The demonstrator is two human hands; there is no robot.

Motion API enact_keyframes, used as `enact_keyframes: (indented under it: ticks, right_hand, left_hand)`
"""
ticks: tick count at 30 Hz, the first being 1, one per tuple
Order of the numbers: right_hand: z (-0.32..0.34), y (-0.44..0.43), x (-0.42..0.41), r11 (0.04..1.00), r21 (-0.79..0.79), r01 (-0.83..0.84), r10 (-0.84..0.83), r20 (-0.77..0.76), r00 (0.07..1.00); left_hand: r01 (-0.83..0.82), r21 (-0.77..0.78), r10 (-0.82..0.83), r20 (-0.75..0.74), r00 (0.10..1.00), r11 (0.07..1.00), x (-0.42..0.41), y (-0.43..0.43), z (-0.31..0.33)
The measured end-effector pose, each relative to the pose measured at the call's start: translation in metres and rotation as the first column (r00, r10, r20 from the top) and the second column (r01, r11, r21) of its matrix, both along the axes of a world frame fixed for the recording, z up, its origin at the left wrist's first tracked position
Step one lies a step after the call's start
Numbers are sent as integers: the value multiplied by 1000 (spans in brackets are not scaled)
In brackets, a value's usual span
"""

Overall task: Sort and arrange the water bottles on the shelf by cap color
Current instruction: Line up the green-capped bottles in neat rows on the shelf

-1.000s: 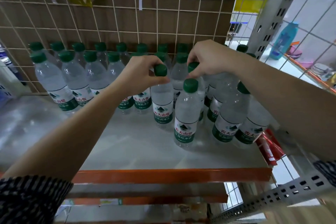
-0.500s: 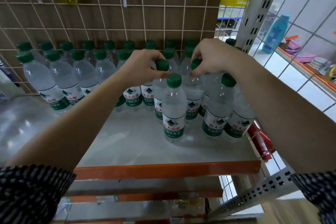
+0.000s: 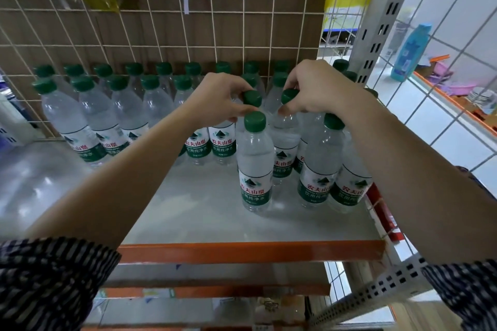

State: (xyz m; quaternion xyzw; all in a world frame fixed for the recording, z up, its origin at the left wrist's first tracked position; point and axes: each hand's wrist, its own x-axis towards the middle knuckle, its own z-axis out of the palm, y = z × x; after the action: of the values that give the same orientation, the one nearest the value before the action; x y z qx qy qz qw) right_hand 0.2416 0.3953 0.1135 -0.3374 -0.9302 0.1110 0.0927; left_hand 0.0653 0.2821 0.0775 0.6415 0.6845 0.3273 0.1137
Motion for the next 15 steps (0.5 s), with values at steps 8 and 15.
enact_keyframes:
  ticks: [8,15]
  right_hand:
    - [-3,-9,3,999,34,-36,36,-9,999]
    - [0,-44,9,977,113,-180,199,-191,961]
  left_hand:
    - [-39,22,39,2,999,999,-1,-7,-7]
    - [-76,28,78,-72,994,997,-3,-33,-20]
